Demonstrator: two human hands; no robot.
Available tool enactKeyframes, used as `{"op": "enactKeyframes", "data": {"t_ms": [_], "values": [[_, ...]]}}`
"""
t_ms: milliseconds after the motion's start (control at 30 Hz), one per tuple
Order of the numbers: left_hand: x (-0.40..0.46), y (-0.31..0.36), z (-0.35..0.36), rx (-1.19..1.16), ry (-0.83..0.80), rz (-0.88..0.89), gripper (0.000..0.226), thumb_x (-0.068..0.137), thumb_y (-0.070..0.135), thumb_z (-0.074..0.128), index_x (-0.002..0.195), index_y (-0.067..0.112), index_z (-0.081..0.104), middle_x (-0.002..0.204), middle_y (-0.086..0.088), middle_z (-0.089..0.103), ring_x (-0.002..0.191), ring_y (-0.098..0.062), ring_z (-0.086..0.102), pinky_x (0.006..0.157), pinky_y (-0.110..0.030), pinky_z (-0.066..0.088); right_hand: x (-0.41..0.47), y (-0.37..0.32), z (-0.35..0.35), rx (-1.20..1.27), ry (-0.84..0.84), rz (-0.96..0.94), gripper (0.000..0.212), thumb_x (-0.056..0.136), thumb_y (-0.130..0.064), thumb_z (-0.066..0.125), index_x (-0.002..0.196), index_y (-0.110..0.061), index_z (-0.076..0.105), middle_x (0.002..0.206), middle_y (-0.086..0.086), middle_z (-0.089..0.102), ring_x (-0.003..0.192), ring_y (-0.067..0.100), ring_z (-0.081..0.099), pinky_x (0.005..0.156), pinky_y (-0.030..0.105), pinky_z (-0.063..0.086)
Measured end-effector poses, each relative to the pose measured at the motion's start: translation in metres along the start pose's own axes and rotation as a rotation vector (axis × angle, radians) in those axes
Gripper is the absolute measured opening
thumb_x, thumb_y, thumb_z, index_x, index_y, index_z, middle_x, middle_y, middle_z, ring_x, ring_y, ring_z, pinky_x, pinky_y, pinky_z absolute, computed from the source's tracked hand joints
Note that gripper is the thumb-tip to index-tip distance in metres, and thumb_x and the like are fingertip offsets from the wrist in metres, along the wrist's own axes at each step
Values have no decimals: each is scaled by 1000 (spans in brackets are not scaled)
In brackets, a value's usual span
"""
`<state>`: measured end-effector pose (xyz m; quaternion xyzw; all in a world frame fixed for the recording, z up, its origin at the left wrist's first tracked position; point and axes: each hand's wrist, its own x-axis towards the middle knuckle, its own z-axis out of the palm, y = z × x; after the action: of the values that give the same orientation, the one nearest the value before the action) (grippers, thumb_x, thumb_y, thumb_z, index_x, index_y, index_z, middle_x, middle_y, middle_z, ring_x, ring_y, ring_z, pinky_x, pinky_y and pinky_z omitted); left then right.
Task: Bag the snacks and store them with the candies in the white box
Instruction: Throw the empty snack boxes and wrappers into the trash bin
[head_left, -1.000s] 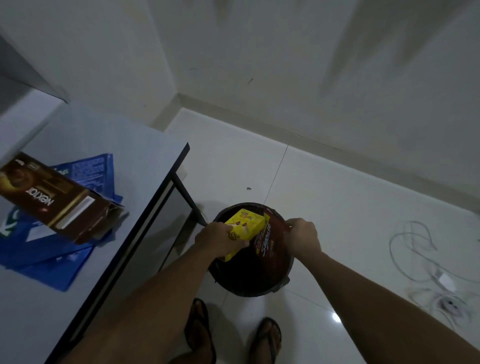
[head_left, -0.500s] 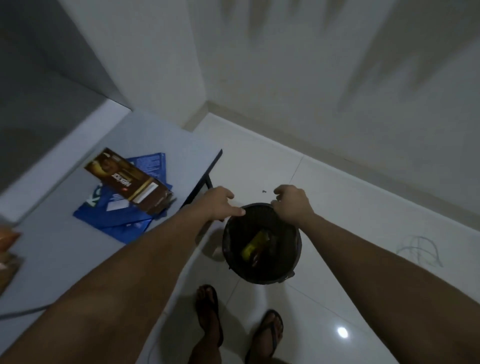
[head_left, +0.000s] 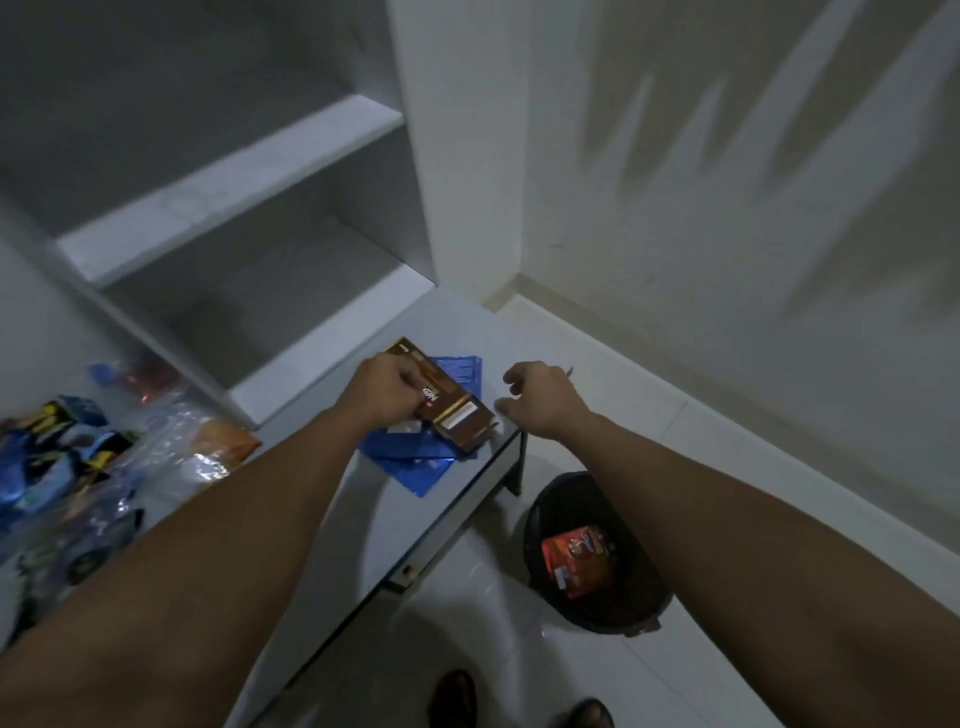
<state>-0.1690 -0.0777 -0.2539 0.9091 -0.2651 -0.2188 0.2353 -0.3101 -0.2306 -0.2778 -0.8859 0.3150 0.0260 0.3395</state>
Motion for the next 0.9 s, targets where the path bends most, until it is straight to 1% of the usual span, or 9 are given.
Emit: {"op": "enactKeyframes", "data": {"t_ms": [100,200,267,367,467,567,667,767,900], "values": [[1,-42,-7,75,41,-101,8,75,12,67,81,15,72,96,-10,72,95,-28,66,80,-29,51,1,-23,28,-44,-15,-40,57,77,-43,71,121,-9,58,122,13,63,110,30,59,90,36,50],[6,-74,0,134,6,-263,44,75,28,72,111,5,64,119,-17,62,109,-34,60,87,-36,51,3,-35,51,-83,-46,-44,76,65,-54,77,123,-13,51,122,11,59,109,29,57,89,38,50],[10,-87,11,37,-13,-420,60,73,30,76,121,2,54,129,-19,52,114,-35,56,86,-36,50,6,-38,63,-93,-70,-27,84,59,-54,79,126,-16,46,124,10,56,110,28,55,90,40,50],[16,-94,28,-168,30,-588,67,75,27,76,128,1,45,135,-19,37,119,-36,49,94,-34,48,8,-37,77,-98,-88,10,86,62,-49,80,132,-17,42,128,11,55,112,28,56,93,38,49],[23,-96,39,-233,124,-617,73,71,27,79,128,3,41,135,-21,36,123,-37,44,101,-42,46,8,-35,87,-86,-74,38,79,67,-43,79,131,-18,39,129,10,55,113,28,56,91,37,48],[31,-97,43,-371,153,-626,77,68,25,81,129,3,39,136,-21,37,127,-36,41,100,-43,47,8,-32,94,-63,-52,68,73,70,-38,78,129,-21,39,128,8,55,110,26,57,87,36,49],[36,-101,47,-537,168,-628,77,55,24,87,117,6,45,125,-19,51,112,-35,57,89,-45,55,7,-31,97,-47,-31,68,71,71,-35,77,129,-21,39,127,8,55,111,26,56,89,37,50],[39,-102,51,-749,84,-622,68,51,14,88,107,2,51,109,-17,65,92,-35,67,82,-50,58,5,-29,97,-19,-6,84,72,70,-34,79,128,-21,40,126,7,57,110,26,57,87,34,48],[38,-94,54,-715,-41,-559,48,60,6,81,105,-1,67,101,-16,72,86,-34,70,84,-47,58,-2,-21,88,6,121,122,69,72,-47,76,126,-21,43,120,6,60,102,26,60,83,35,50]]}}
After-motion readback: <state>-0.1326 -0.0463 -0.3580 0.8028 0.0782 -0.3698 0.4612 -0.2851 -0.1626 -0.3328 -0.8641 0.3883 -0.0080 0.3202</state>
